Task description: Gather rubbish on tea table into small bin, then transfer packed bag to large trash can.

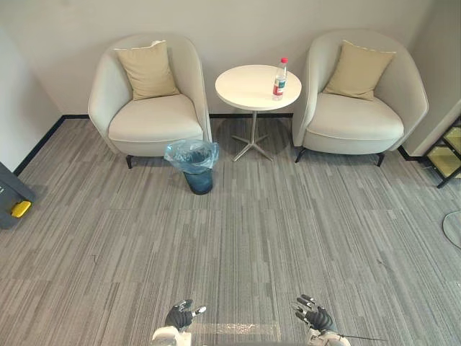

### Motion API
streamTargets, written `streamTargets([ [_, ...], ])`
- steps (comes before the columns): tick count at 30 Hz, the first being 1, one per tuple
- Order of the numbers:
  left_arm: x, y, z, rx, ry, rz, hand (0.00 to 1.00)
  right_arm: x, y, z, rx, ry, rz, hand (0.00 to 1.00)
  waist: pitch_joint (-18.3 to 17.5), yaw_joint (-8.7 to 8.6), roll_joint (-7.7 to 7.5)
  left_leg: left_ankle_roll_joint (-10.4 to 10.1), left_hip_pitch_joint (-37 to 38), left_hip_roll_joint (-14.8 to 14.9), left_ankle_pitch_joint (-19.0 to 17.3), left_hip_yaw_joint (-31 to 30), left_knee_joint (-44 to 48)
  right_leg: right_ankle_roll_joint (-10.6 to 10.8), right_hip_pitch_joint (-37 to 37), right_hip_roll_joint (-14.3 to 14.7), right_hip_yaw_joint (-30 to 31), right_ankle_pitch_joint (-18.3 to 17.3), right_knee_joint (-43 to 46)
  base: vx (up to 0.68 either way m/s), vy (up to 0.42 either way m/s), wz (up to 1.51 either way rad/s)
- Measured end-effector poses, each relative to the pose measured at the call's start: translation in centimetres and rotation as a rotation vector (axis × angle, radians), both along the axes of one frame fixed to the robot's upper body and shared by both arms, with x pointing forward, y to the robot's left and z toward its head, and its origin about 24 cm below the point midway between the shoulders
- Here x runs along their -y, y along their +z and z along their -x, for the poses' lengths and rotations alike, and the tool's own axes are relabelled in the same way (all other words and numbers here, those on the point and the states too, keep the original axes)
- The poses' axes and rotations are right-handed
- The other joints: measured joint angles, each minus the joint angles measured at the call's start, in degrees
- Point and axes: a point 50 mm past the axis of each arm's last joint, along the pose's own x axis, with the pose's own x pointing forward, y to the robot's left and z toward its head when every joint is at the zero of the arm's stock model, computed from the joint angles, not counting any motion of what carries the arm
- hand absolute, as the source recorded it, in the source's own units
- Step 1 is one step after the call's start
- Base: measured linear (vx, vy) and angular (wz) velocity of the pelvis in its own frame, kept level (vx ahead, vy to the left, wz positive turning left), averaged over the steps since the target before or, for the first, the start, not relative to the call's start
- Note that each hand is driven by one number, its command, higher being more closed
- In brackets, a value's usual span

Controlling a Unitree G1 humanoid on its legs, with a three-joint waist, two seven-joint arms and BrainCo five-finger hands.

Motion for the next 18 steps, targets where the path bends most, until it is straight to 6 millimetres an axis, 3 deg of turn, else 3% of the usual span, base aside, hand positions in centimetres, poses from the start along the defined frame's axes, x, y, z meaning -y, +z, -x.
streamTargets([
  [18,-0.23,-0.03,0.1,-0.004,0.034,-0.016,0.0,0.04,-0.27,0.38,-0.025,-0.014,0.01,0.0,0.01,0.11,-0.36,0.0,0.7,-0.06,0.0,0.69,-0.23,-0.88,0.95,0.11,0.18,0.59,-1.22,-0.04,-0.055,-0.02],
])
